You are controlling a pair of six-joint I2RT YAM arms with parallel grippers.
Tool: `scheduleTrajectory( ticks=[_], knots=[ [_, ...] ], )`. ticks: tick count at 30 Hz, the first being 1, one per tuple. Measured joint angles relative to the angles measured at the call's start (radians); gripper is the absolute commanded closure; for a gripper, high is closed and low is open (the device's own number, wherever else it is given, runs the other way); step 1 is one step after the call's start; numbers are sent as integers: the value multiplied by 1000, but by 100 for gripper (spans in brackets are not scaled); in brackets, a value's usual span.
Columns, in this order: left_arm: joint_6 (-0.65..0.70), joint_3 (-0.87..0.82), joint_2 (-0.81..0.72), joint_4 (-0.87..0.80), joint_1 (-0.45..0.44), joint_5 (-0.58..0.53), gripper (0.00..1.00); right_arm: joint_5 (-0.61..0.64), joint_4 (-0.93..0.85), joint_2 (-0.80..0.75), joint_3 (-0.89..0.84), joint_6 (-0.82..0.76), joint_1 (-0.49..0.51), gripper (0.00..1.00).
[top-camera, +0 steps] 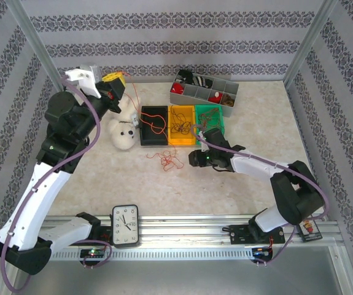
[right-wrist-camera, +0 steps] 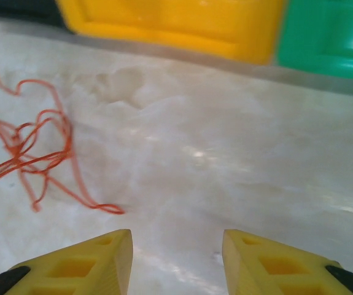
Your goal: Untangle the cables
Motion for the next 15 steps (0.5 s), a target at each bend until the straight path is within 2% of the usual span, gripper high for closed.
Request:
scheduleTrajectory(
  ticks=[6,15],
  knots=[
    [-50,-141,-1,-7,0,-116,100,-37,-9,95,103,-63,72,51],
    [-56,-154,-53,-23,0,-217,100,-43,-26,256,223,-98,89,48]
  ],
)
